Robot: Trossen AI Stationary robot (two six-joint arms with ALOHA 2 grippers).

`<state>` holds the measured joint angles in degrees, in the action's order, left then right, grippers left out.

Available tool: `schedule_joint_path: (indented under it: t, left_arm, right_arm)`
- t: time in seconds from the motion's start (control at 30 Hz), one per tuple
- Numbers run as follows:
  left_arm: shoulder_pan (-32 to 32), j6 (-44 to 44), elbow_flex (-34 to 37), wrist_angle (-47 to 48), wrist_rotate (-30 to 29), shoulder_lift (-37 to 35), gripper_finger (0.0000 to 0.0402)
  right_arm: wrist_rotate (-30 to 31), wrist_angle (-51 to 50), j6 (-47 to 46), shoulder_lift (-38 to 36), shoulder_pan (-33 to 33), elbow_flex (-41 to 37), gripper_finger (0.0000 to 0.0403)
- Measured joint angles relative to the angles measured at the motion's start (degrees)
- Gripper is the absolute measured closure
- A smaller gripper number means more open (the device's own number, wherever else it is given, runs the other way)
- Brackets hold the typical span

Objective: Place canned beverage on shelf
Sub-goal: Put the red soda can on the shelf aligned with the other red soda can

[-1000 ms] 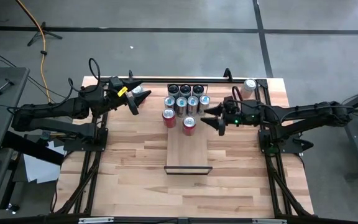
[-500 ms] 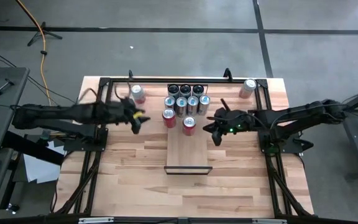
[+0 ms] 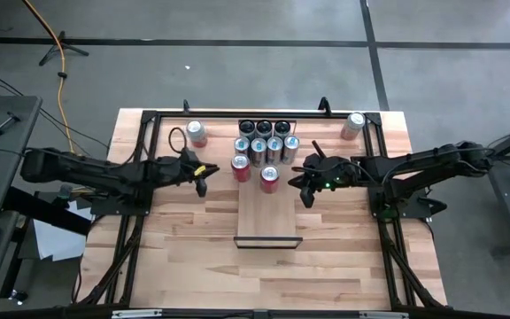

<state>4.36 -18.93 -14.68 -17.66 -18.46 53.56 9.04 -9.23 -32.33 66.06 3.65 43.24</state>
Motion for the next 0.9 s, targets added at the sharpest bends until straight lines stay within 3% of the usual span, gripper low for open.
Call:
schedule_joint_path:
  t: [0.43, 0.9]
  left_arm:
    - [6.55, 4.46, -0.35, -13.81, 12.06, 13.10, 0.0401]
    - [6.55, 9.72, -7.13, -13.96, 11.98, 23.49, 0.0401]
  right_arm:
    - [2.69, -0.87, 0.87, 0.00, -0.01, 0.00, 0.0403]
    - [2.62, -0.90, 0.87, 0.00, -0.01, 0.00, 0.0403]
